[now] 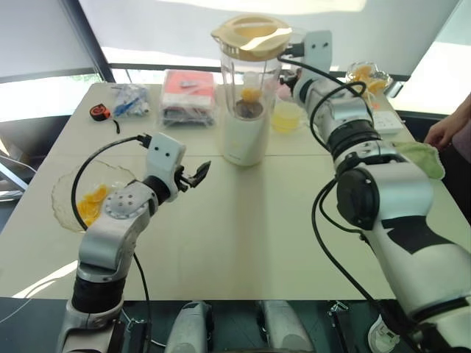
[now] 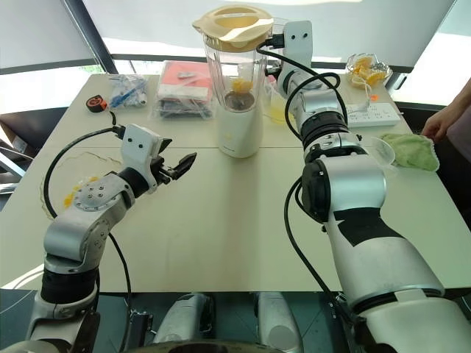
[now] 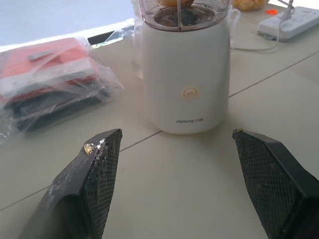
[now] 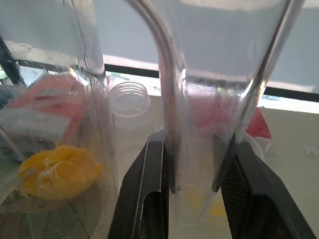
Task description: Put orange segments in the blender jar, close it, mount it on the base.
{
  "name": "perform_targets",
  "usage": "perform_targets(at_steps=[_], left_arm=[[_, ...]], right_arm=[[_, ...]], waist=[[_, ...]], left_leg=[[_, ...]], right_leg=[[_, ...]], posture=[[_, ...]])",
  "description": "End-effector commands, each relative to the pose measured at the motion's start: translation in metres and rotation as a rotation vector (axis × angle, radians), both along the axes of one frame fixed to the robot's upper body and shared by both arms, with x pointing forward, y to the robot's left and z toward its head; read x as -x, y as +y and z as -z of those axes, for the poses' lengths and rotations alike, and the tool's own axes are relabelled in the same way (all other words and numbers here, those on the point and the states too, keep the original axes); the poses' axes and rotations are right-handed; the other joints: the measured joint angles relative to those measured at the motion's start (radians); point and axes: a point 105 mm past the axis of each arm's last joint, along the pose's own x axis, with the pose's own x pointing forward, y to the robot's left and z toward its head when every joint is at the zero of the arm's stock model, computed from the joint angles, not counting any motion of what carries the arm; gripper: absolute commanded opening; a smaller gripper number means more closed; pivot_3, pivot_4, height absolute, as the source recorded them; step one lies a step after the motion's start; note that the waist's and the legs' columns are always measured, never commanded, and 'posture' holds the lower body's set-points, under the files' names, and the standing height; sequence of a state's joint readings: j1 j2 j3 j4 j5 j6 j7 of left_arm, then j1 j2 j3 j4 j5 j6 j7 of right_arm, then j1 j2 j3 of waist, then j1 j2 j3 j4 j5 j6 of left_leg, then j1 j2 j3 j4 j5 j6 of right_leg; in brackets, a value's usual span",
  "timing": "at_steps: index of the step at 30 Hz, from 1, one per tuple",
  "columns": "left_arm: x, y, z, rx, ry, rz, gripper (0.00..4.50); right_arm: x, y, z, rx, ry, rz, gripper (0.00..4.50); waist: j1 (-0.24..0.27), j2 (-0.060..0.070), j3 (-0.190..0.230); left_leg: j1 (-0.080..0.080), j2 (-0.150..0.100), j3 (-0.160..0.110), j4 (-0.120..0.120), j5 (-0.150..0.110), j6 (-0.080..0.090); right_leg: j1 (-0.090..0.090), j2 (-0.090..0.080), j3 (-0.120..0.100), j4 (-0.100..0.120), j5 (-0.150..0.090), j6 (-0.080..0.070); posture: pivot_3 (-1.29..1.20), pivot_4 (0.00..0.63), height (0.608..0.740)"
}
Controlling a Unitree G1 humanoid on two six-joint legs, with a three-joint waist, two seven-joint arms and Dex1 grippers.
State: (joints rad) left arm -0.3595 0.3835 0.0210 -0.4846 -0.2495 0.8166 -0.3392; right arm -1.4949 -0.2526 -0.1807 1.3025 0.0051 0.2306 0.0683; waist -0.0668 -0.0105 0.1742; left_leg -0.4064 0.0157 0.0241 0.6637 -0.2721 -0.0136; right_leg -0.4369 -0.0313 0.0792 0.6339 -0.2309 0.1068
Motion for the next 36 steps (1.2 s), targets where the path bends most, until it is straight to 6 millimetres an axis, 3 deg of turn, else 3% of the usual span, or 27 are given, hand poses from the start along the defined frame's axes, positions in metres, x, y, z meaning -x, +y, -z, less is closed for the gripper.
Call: perform_targets(at_steps=[1, 17, 21, 24, 27, 31, 36], left_arm=[[0.0, 0.0, -0.012, -0.004, -0.057, 0.002, 3.69], [-0.008, -0.007, -0.012, -0.011, -0.057, 0.039, 3.69], [-0.002, -0.012, -0.014, 0.056, -0.035, 0.093, 3.75], [0.005, -0.014, -0.023, 0.134, -0.046, 0.13, 3.75], [0.007, -0.01, -0.024, 0.141, -0.047, 0.116, 3.75], [0.014, -0.005, -0.017, 0.135, -0.027, 0.118, 3.75], [0.029, 0.001, 0.009, 0.092, 0.051, 0.159, 3.75]], right_arm=[[0.001, -0.011, 0.029, 0.056, 0.093, 0.064, 0.81], [0.003, -0.002, 0.051, 0.041, 0.122, -0.016, 0.81], [0.002, -0.004, 0.048, 0.077, 0.1, -0.022, 2.64], [0.002, -0.004, 0.042, 0.126, 0.063, -0.039, 4.33], [0.003, -0.011, 0.039, 0.181, 0.017, -0.036, 4.44], [0.016, -0.023, 0.059, 0.233, -0.007, -0.059, 4.44], [0.083, -0.036, 0.107, 0.269, -0.051, -0.107, 4.44]], waist=[[0.001, 0.0, 0.0], [-0.002, -0.002, -0.001], [-0.003, -0.004, -0.002], [-0.003, -0.003, -0.001], [-0.005, -0.003, -0.001], [-0.002, -0.004, -0.002], [0.016, -0.003, -0.002]], left_leg=[[0.0, 0.0, 0.0, 0.0, 0.0, 0.0], [0.012, -0.001, -0.001, 0.0, 0.0, 0.0], [0.012, 0.0, -0.001, 0.0, 0.0, 0.0], [0.008, 0.0, -0.001, 0.0, 0.0, 0.0], [0.001, 0.0, 0.0, 0.0, 0.0, 0.0], [-0.001, 0.001, -0.001, -0.001, 0.0, 0.0], [-0.002, 0.001, -0.002, -0.001, 0.0, 0.0]], right_leg=[[0.001, 0.0, 0.0, 0.0, 0.0, 0.0], [0.012, 0.001, -0.001, -0.002, 0.0, 0.0], [0.012, 0.002, -0.001, -0.002, 0.0, 0.0], [0.008, 0.001, 0.0, -0.002, 0.0, 0.0], [0.001, 0.0, 0.001, -0.001, 0.0, 0.001], [-0.002, 0.001, 0.0, -0.001, 0.0, 0.001], [-0.002, 0.0, -0.001, -0.002, 0.0, 0.001]], posture=[[0.0, 0.15, 0.74], [0.0, 0.15, 0.74], [0.0, 0.15, 0.74], [0.0, 0.15, 0.74], [0.0, 0.15, 0.74], [0.0, 0.15, 0.74], [0.0, 0.15, 0.74]])
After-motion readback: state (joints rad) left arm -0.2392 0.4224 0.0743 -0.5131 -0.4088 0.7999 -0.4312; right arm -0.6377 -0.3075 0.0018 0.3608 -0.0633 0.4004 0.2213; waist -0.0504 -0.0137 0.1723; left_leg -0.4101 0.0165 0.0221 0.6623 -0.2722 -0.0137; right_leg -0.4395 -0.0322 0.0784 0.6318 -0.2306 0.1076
